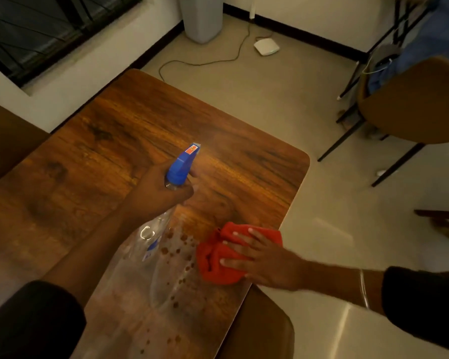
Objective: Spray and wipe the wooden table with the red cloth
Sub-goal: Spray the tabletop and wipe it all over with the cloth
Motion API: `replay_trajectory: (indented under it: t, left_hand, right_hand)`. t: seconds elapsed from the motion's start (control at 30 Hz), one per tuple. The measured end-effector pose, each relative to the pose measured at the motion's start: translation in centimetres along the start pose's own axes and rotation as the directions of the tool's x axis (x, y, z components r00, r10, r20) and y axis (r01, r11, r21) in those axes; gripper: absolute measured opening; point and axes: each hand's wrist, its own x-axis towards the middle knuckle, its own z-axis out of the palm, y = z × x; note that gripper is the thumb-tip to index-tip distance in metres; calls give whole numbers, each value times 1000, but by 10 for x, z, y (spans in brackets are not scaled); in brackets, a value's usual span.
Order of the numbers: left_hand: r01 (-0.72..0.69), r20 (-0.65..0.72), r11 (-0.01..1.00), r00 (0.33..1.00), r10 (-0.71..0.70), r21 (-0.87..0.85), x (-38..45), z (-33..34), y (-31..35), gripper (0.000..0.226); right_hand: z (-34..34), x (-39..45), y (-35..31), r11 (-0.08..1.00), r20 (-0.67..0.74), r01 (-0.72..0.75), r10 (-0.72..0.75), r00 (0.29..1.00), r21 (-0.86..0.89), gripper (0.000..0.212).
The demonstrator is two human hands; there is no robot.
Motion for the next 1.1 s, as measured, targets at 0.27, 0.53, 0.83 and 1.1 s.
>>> replay_trajectory:
  t: [0.27,0.53,0.83,1.1]
  left_hand:
    - [90,-47,994,995,-87,59,-55,-33,-21,25]
    - [121,-94,992,989,-118,30,-101,-62,-28,28]
    - [138,-171,990,976,-137,-7,-163,-81,-49,28]
    - [135,-230,990,965,-123,37,-208,-98,-59,50]
  right_hand:
    - [-44,100,57,824,-102,-557,566,818,108,56]
    - [7,123,-69,993,34,96,-94,995,-73,56]
    - [-38,223,-31,848,-215,-477,522,825,230,47]
    - [28,207,-203,988,-48,151,-149,988,40,59]
